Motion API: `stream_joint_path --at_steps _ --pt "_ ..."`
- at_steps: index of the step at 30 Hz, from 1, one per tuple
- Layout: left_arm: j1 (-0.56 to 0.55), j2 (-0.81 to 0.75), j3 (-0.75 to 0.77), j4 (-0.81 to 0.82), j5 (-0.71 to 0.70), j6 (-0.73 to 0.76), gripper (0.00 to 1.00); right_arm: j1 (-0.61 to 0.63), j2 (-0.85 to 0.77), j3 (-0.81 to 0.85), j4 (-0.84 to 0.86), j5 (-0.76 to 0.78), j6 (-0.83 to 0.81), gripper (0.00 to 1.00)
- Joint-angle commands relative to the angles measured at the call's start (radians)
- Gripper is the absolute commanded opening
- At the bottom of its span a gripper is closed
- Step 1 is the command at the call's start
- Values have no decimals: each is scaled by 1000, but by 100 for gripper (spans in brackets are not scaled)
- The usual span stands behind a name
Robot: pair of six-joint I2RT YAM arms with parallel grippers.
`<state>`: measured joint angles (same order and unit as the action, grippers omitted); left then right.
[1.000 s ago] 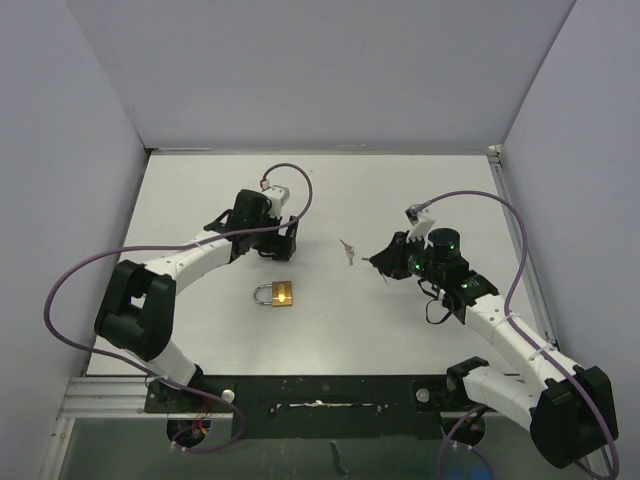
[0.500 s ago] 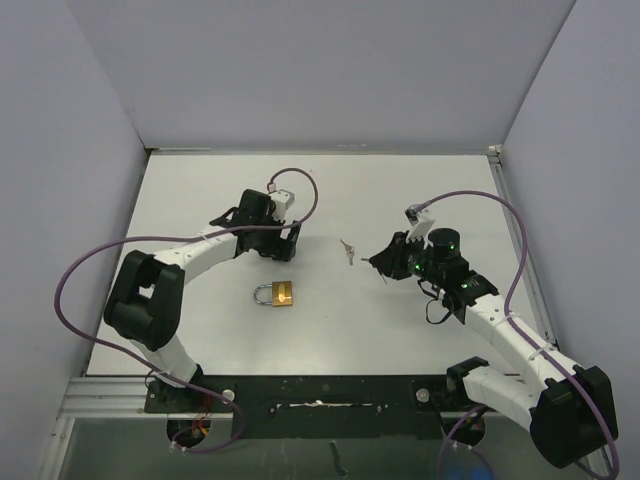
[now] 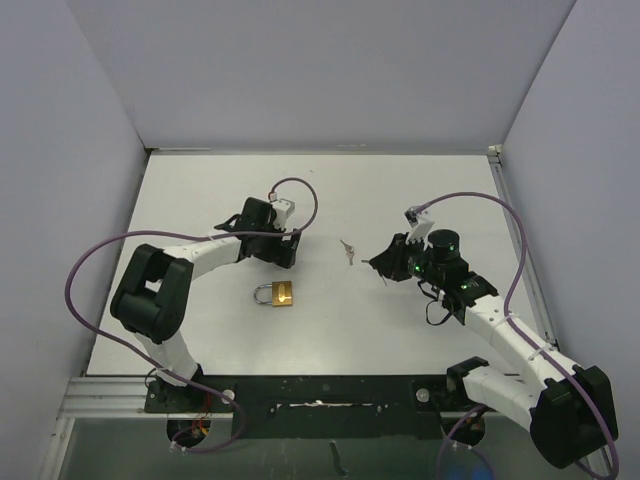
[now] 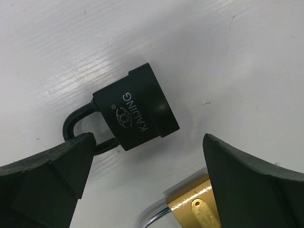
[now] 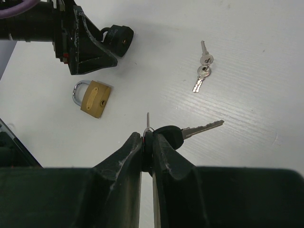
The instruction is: Unlock with the key
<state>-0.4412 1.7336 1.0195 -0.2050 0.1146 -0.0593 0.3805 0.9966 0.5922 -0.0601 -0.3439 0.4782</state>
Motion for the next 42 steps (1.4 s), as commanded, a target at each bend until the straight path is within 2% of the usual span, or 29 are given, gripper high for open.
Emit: stream_joint_path --at_steps 1,16,32,42 --pt "7 17 1 80 25 -5 97 3 -19 4 57 -7 -6 0" --pt "-26 12 -23 51 55 -47 97 4 -5 4 65 -9 -3 0" --pt "-62 -14 -13 -18 -44 -68 97 3 -21 -3 67 -15 0 0" --pt "-62 -125 -40 -27 -66 -79 97 6 93 91 55 -42 -21 0"
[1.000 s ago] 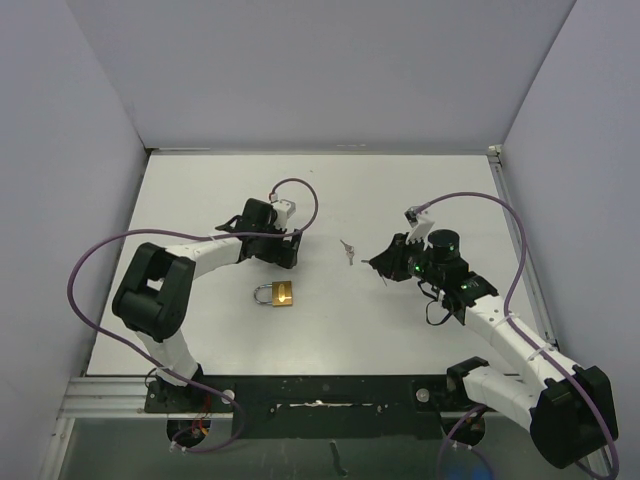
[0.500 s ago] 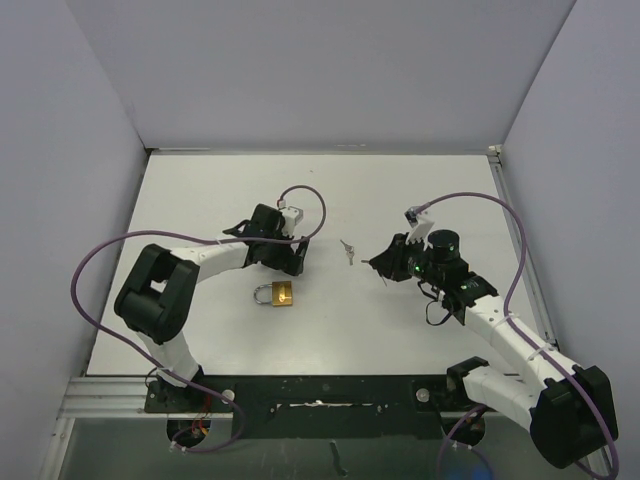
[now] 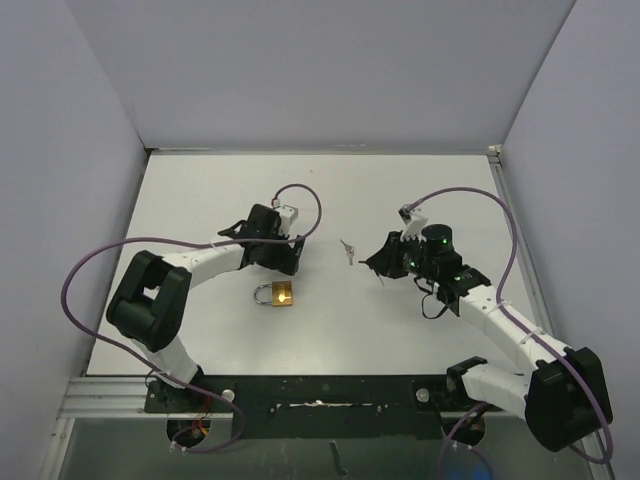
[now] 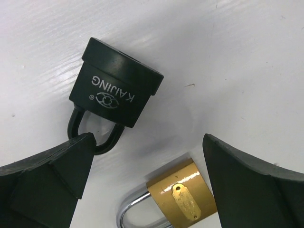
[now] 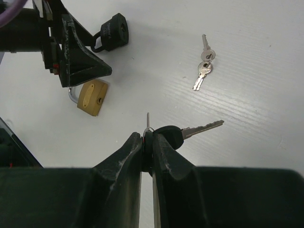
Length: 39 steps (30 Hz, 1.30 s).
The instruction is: Unlock with the key
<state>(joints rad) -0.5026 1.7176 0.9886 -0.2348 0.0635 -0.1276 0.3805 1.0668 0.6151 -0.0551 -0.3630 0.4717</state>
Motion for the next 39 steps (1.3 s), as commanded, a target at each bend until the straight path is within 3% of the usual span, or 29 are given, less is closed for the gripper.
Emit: stream_joint_path --at_steps 1,25,39 --pt "-1 -124 -13 2 -11 -9 97 7 30 73 52 -23 -12 0" --pt "1 -237 -48 32 -11 -22 97 35 -33 53 8 35 -30 0" --pt "5 -68 26 66 -76 42 98 30 -64 24 4 43 -48 0"
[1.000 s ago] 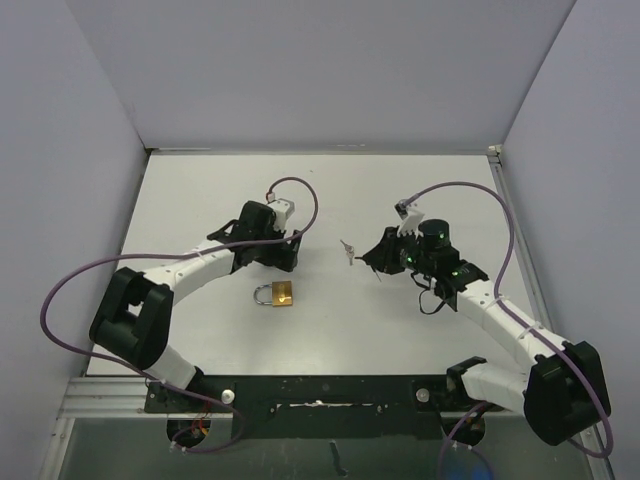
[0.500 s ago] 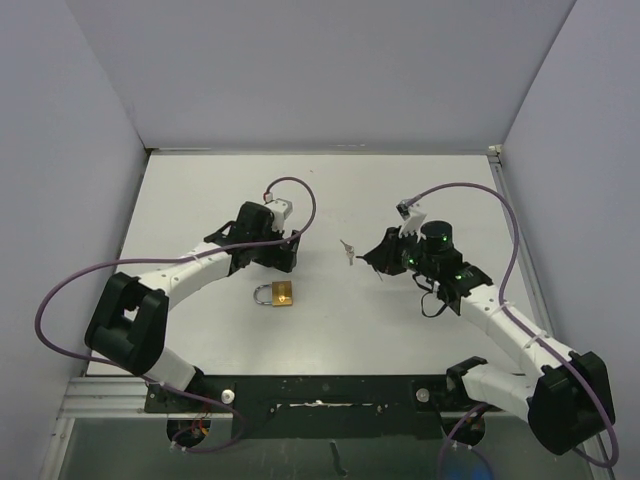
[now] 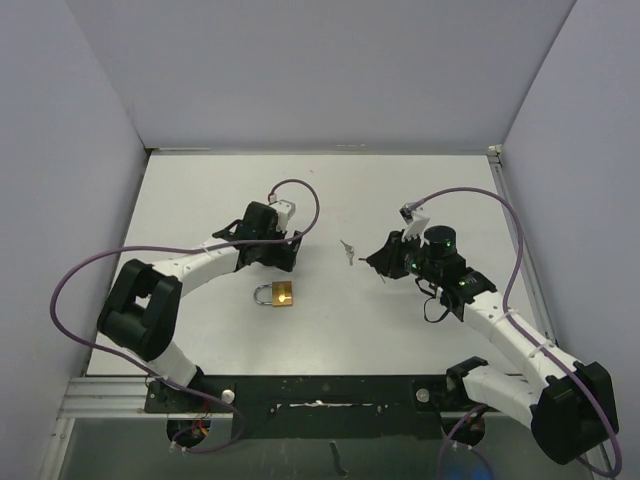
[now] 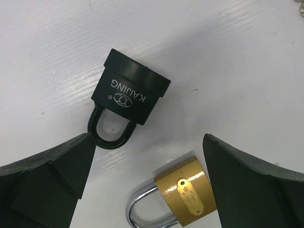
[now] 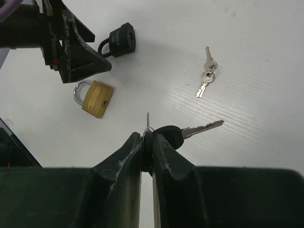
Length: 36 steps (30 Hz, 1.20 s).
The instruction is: Unlock with the key
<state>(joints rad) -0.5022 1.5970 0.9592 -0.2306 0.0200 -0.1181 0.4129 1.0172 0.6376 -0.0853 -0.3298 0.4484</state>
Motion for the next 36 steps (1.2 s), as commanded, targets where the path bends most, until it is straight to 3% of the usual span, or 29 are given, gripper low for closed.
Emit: stream_joint_path --at_steps 1,12,26,36 --pt "5 63 56 73 -37 40 98 -3 -11 3 36 7 -26 0" --pt "18 124 32 243 -53 146 98 -15 7 1 59 -9 -30 0" --pt "25 224 122 195 -23 140 98 -24 20 -3 68 -21 -27 0" --pt "25 262 154 123 -6 116 89 -30 14 -7 68 -24 -27 0"
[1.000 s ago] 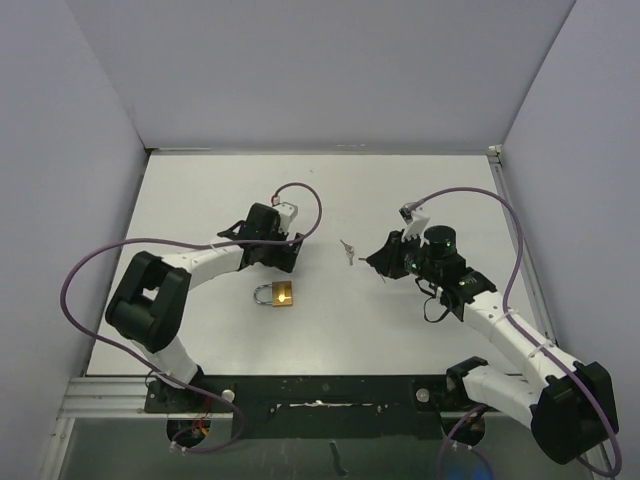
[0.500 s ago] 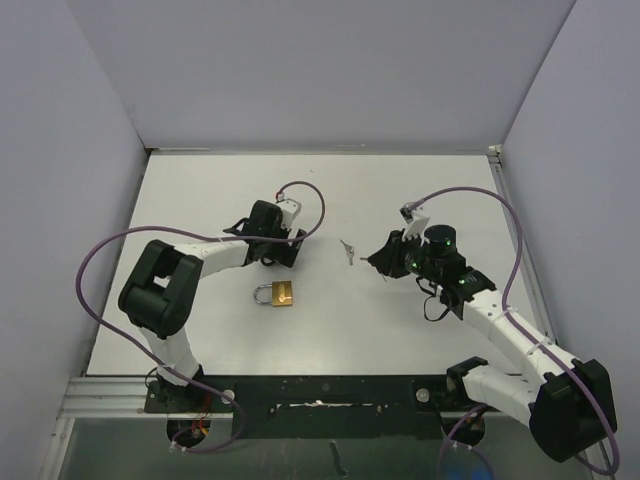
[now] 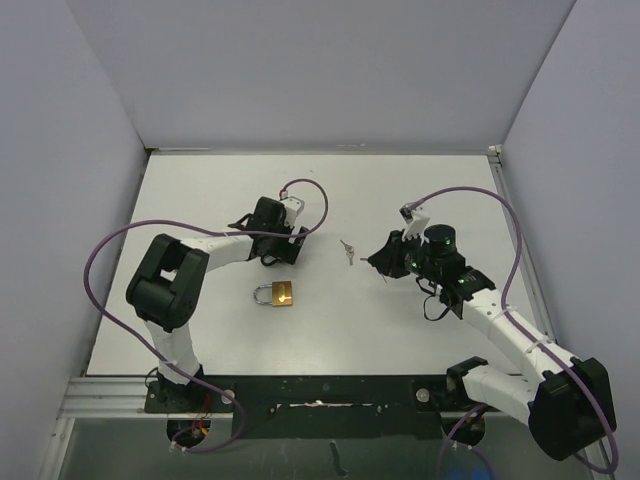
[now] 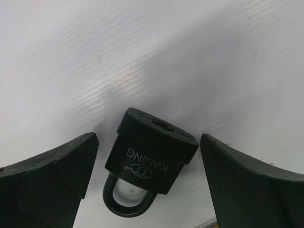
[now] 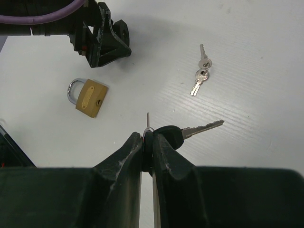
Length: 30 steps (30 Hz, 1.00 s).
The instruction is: Unlock with the key
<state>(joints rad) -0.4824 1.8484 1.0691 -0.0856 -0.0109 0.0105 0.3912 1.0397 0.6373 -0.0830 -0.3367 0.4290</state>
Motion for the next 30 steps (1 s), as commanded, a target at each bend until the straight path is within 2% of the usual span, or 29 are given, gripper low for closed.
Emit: stream_joint_path --at_steps 1,11,20,24,26,28,30 --pt "5 8 42 -25 25 -18 88 -8 -6 -7 66 -17 -7 0" --pt "-4 -21 17 -44 28 -53 82 -8 4 -8 81 -25 4 0" --pt "-7 -11 29 -77 28 -82 66 -8 0 -7 80 -26 5 0" --pt "-8 -11 35 -91 29 -87 54 -8 -1 -8 80 -26 6 0" --pt "-10 -11 37 -94 31 -90 55 -8 0 -8 80 -26 7 0" --pt "-12 -11 37 -95 36 -90 66 -8 -2 -8 80 -26 5 0" --pt "-16 -11 40 -101 43 -90 73 -8 -3 -8 78 -25 4 0"
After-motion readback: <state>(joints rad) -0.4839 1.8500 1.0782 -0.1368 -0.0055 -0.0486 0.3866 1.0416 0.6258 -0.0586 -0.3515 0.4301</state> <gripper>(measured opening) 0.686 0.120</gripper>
